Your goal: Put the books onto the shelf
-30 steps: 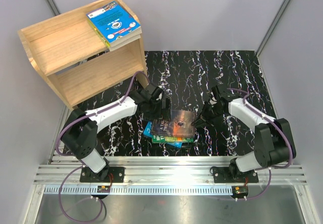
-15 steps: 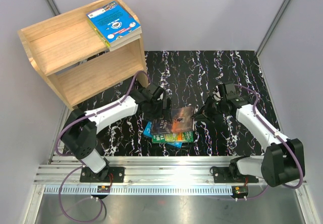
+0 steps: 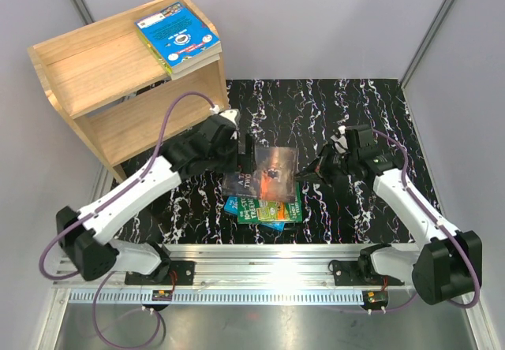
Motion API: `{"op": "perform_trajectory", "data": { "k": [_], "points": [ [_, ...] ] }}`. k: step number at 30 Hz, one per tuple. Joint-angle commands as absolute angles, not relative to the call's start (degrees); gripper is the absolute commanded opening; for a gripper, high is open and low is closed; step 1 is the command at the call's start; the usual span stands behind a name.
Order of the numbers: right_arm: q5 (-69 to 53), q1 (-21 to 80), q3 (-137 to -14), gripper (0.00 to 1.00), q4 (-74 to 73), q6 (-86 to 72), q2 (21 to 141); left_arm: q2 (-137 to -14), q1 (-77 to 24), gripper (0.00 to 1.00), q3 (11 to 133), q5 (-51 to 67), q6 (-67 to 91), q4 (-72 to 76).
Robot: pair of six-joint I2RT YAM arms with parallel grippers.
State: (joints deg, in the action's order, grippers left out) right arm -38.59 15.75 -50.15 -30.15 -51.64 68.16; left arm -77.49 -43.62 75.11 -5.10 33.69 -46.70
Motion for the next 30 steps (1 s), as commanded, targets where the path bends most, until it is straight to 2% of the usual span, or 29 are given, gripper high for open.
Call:
{"op": "perform_trajectory", "data": {
  "k": [1,10,13,15,16,18,24,30],
  "points": [
    [-43.5,16.4,-50.2,0.0,-24.4,-55.5,65.2,-73.4,-44.5,0.99,70.9,-2.5,35.1,-39.6],
    [-44.7,16.4,-54.9,0.0,-27.2,-55.4,62.8,-73.1,-44.4,0.99,64.3,5.3,37.6,-34.7],
    [-41.4,16.4,-53.6,0.0,-30.9,-53.5,62.4,-72.4,-44.3,0.99,62.1,1.8,39.0,-35.4],
    [-39.6,16.4,-53.5,0.59,-33.6,-51.5,63.4,-72.2,-43.8,0.99,61.4,-1.1,39.1,-36.3],
    [-39.2,16.3,-53.5,0.74,-33.6,-51.1,64.8,-72.4,-43.4,0.99,61.3,-1.7,39.1,-37.4],
    [-38.2,16.4,-54.0,0.94,-33.4,-49.8,66.9,-72.7,-42.5,0.99,61.3,-2.4,39.4,-38.3],
    [-36.6,16.4,-63.6,0.95,-36.5,-43.5,78.3,-74.8,-40.8,0.99,59.2,-6.1,41.8,-38.3],
    [-33.0,16.3,-73.7,0.95,-40.4,-38.1,87.9,-81.5,-34.5,0.99,56.8,-3.4,39.3,-33.1]
  ]
}}
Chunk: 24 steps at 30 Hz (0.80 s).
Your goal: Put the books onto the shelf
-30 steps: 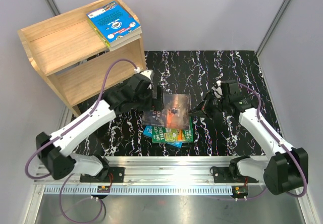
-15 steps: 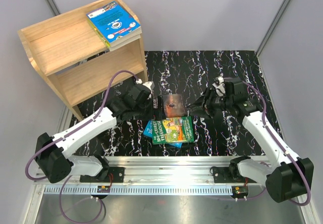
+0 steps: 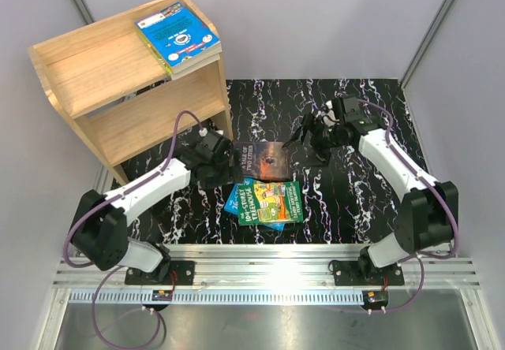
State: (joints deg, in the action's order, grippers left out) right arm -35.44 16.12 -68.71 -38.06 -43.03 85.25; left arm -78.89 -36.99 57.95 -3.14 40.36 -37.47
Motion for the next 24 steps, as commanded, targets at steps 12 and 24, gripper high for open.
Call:
{"op": "perform_trajectory", "data": {
  "k": [12,24],
  "points": [
    [-34.1,16.3,-76.6,0.9,-46.9,-33.5,93.8,-85.7,-28.2,0.99,50.3,1.4,43.1,-11.3],
    [-35.3,16.3,-71.0,0.89,-45.8,-34.2,92.0,-90.8,-28.2,0.99,46.5,0.4,51.1,-1.0]
  ]
}}
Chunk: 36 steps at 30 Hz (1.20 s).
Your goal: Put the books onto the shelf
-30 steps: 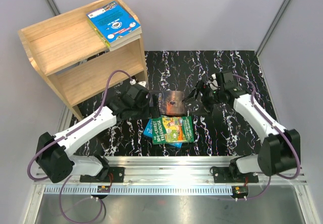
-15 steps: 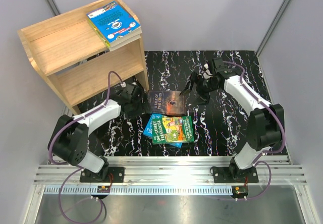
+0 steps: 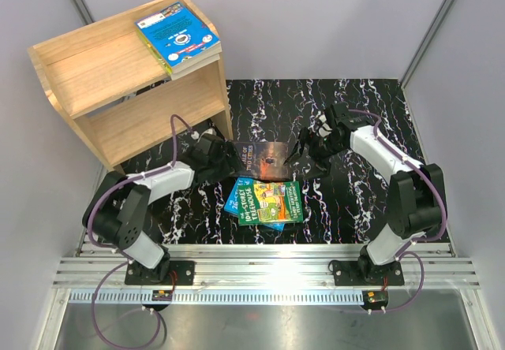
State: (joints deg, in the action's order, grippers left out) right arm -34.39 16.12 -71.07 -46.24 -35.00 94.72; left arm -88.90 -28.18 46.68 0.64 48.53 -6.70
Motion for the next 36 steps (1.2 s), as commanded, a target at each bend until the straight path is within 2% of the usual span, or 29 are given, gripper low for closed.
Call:
{"op": "perform_trajectory", "data": {
  "k": [1,12,14,16,17,18,20,26,36],
  "points": [
    [-35.3,16.3,-70.9,0.89,-45.9,-34.1,92.0,-91.3,-28.2,0.99,46.4,0.3,51.8,-0.5],
    [-35.3,16.3,-70.0,0.88,-47.6,-31.5,93.0,-97.2,-28.2,0.99,44.9,-3.1,56.9,3.5],
    [-35.3,16.3,-69.7,0.88,-48.1,-31.1,93.3,-98.6,-28.2,0.95,44.1,-2.9,57.5,4.6],
    [-35.4,16.3,-69.6,0.88,-48.2,-30.9,93.7,-99.5,-28.2,0.8,43.5,-2.4,58.4,7.1],
    [-35.4,16.3,-69.7,0.88,-48.6,-30.6,93.9,-100.2,-28.2,0.67,43.3,-2.2,58.6,7.8],
    [-35.4,16.3,-70.0,0.88,-48.6,-30.5,94.2,-100.5,-28.2,0.43,42.5,-1.4,58.9,10.0],
    [-35.4,16.3,-70.2,0.88,-48.7,-30.4,94.6,-101.0,-28.2,0.01,42.0,-0.7,59.1,11.6],
    [-35.7,16.3,-71.0,0.87,-48.0,-31.1,94.7,-99.5,-28.3,0.0,42.5,3.3,56.5,12.4],
    [-34.5,16.3,-73.2,0.87,-47.4,-33.2,91.0,-83.6,-28.3,0.0,44.6,8.9,54.7,4.4]
  ]
}}
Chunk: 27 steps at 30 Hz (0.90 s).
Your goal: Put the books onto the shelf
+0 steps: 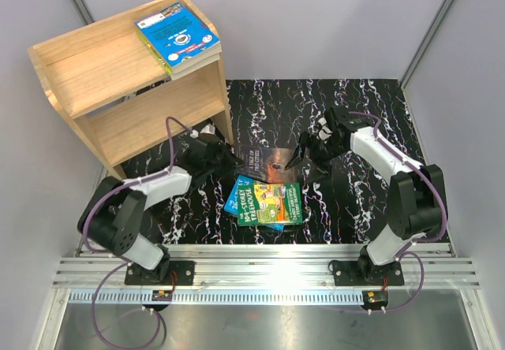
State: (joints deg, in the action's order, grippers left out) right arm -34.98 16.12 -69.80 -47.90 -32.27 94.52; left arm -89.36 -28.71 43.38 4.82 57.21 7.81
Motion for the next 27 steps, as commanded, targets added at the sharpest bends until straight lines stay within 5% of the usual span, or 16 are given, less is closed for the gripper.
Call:
{"op": "perform_trajectory", "data": {
  "k": [1,12,27],
  "points": [
    [-34.0,16.3,-73.7,0.88,-48.4,-33.4,90.7,-82.3,-28.3,0.0,45.3,9.4,54.9,3.8],
    [-29.8,14.2,-81.7,0.9,-55.7,-37.8,87.9,-72.8,-28.2,0.0,54.4,10.0,58.8,-5.2],
    [-34.6,13.1,-64.1,0.9,-46.1,-46.1,80.1,-65.7,-28.0,0.0,61.7,11.3,65.4,-7.6]
  ]
}}
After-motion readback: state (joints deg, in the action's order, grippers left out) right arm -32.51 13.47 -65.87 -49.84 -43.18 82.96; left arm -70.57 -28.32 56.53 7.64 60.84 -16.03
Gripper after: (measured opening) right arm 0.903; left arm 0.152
